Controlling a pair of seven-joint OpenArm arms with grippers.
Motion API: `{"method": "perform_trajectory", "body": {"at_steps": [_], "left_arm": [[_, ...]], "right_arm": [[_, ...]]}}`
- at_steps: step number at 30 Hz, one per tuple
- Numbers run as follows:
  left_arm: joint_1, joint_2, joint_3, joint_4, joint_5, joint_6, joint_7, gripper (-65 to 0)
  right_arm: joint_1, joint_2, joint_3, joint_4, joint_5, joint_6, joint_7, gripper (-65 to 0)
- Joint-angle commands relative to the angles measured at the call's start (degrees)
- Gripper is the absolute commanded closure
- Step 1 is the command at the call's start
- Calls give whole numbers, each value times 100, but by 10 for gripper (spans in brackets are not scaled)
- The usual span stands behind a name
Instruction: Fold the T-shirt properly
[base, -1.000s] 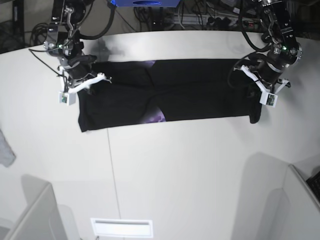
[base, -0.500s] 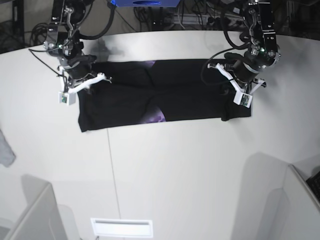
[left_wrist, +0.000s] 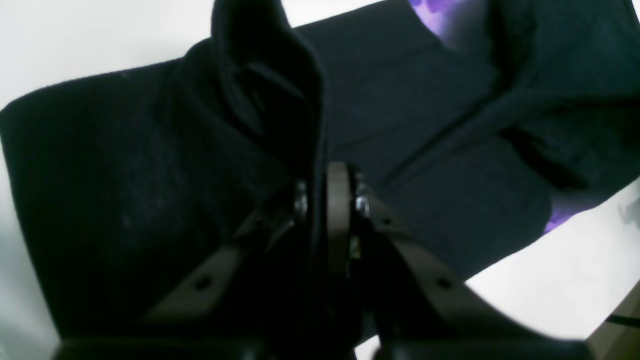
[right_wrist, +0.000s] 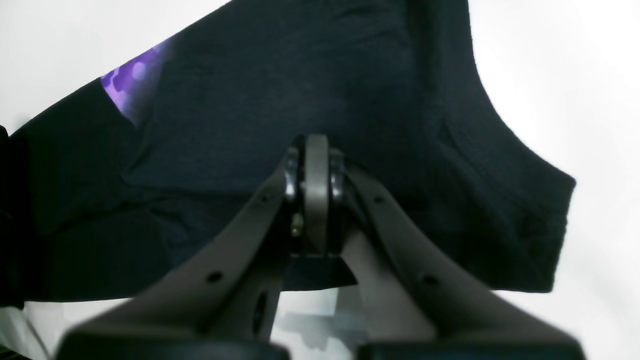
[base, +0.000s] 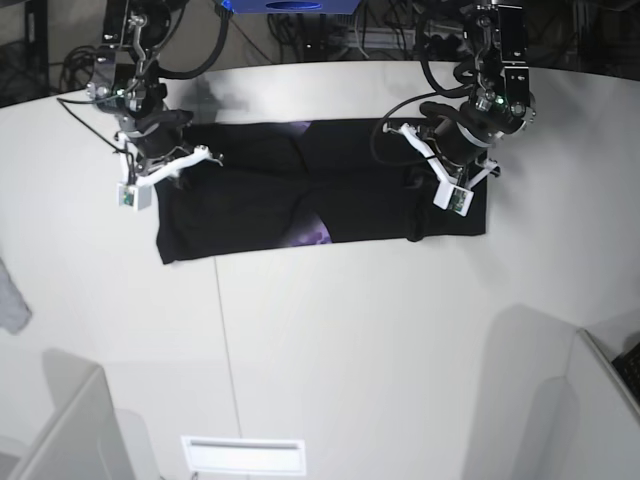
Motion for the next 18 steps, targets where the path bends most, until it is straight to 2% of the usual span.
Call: {"method": "perform_trajectory", "body": {"at_steps": [1,4,10,18], "left_arm": [[-42,-26,75,123,-71,-34,-114,0],[-59,-26,163,123,-71,18,-114,0],[-288,-35,717,105,-124,643,-114,0],[-358,-26,1078,70,-115,695,-114,0]], "right_arm": [[40,30,24,77,25,34,121,0],[66,22,24,77,25,34,121,0],[75,13,24,77,25,34,121,0],[66,13,24,77,25,34,121,0]]}}
